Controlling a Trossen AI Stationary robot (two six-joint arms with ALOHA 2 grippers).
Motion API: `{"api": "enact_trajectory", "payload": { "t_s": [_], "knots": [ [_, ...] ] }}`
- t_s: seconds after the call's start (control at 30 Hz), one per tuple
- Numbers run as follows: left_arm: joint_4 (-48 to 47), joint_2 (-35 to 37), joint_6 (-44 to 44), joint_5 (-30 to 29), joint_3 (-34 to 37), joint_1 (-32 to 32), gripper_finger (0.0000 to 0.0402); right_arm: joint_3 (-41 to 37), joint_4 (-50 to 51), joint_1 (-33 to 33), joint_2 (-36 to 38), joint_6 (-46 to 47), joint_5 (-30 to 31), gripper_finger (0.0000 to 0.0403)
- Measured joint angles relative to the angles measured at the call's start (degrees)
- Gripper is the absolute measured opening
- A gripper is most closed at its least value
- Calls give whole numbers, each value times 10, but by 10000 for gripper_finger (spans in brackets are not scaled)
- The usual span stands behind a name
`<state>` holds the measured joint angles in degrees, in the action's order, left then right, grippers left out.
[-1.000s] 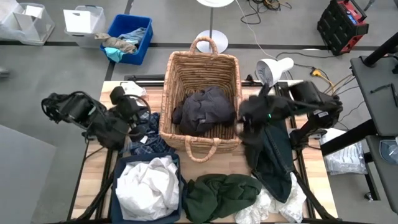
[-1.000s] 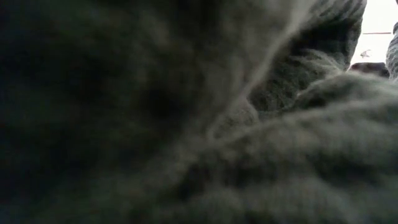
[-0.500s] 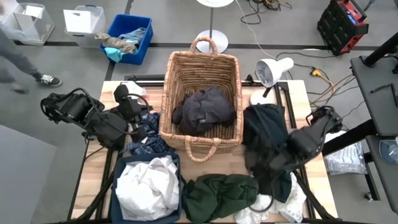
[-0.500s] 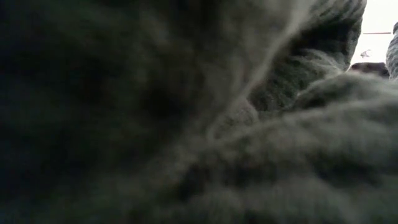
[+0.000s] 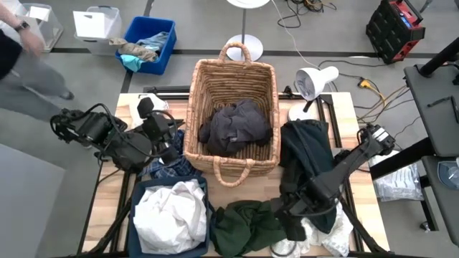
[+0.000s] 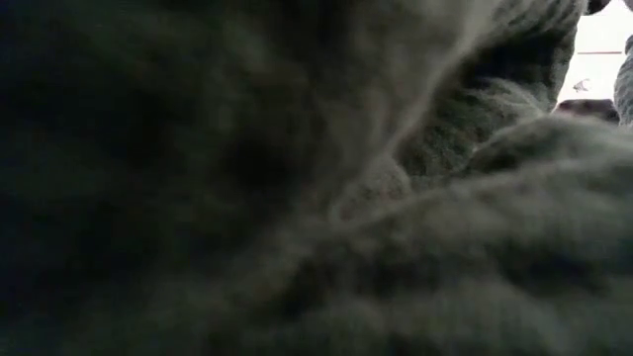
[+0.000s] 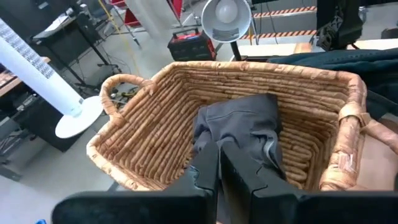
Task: Sort clothes
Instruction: Put the green shirt into the brown basket
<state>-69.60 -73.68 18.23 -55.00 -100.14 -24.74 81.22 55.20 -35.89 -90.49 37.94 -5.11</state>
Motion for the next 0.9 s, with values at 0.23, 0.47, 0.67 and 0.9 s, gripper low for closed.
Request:
{"api": "enact_trajectory", "payload": {
  "t_s": [0.23,0.47,0.67,0.9],
  "knots": [
    [0,-9,8,0,0,0,0,-131,-143,22,-12,24,-13,256],
    [-3,-18,8,0,1,0,0,-218,-234,37,-35,15,24,234],
    [-4,-21,9,0,1,0,0,-240,-262,45,-49,10,49,131],
    [-4,-21,8,-1,2,0,0,-212,-240,48,-32,0,52,17]
  ]
}}
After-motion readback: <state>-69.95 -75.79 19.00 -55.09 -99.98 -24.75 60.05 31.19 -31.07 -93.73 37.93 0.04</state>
